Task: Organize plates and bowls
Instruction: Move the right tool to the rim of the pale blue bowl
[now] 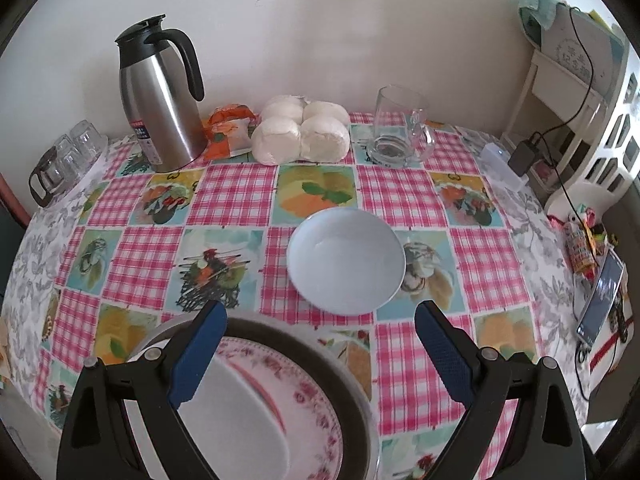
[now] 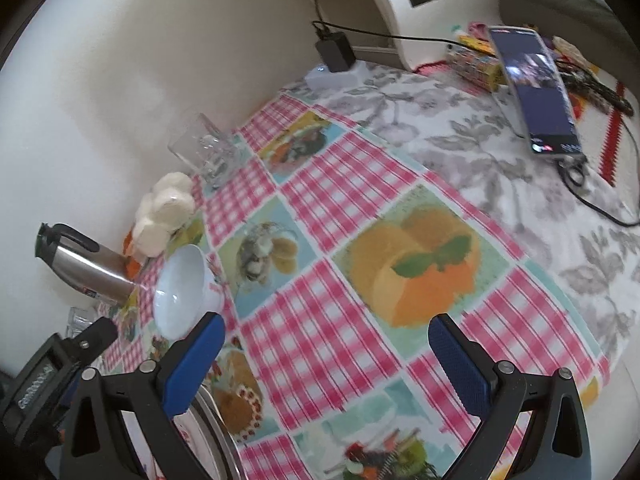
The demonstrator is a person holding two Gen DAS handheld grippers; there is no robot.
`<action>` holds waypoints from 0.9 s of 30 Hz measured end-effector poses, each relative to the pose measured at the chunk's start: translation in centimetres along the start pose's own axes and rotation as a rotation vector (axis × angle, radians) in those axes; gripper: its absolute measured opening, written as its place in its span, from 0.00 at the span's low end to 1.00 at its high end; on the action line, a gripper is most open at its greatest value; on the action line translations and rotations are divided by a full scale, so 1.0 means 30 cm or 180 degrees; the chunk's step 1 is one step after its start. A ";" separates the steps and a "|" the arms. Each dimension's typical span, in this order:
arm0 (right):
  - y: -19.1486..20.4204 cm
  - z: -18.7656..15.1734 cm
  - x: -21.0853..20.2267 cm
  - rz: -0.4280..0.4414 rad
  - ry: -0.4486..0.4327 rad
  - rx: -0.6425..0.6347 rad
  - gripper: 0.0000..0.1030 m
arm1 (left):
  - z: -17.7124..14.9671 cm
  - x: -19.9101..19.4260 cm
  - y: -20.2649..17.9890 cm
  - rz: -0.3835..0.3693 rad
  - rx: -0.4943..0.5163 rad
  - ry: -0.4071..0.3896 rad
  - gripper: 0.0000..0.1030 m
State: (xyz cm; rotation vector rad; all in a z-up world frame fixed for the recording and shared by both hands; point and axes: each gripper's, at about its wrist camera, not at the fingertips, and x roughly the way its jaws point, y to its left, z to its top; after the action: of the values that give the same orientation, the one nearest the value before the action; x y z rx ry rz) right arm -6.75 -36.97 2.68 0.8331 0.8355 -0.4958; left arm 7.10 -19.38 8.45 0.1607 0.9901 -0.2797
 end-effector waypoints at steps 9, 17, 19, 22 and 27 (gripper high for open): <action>0.064 0.036 0.081 0.0160 -0.0016 -0.0057 1.00 | 0.037 0.069 -0.019 -0.0088 -0.0080 -0.0091 0.93; 0.098 0.058 0.175 0.0117 0.0088 -0.0130 1.00 | 0.058 0.130 0.015 -0.0052 -0.0227 0.0010 0.93; 0.117 0.064 0.192 0.0141 0.0093 -0.0191 1.00 | 0.063 0.139 0.023 -0.0024 -0.0236 0.0010 0.93; 0.149 0.067 0.227 0.0117 0.0130 -0.0300 1.00 | 0.066 0.154 0.032 0.0009 -0.0254 0.0079 0.93; 0.187 0.059 0.285 0.0212 0.0229 -0.0384 0.97 | 0.080 0.108 0.009 0.0101 -0.0133 -0.0042 0.93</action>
State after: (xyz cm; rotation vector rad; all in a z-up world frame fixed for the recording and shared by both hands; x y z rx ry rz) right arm 2.85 -35.65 -1.02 0.7686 0.8921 -0.3548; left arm 10.77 -20.26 7.02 0.1362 0.9787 -0.2305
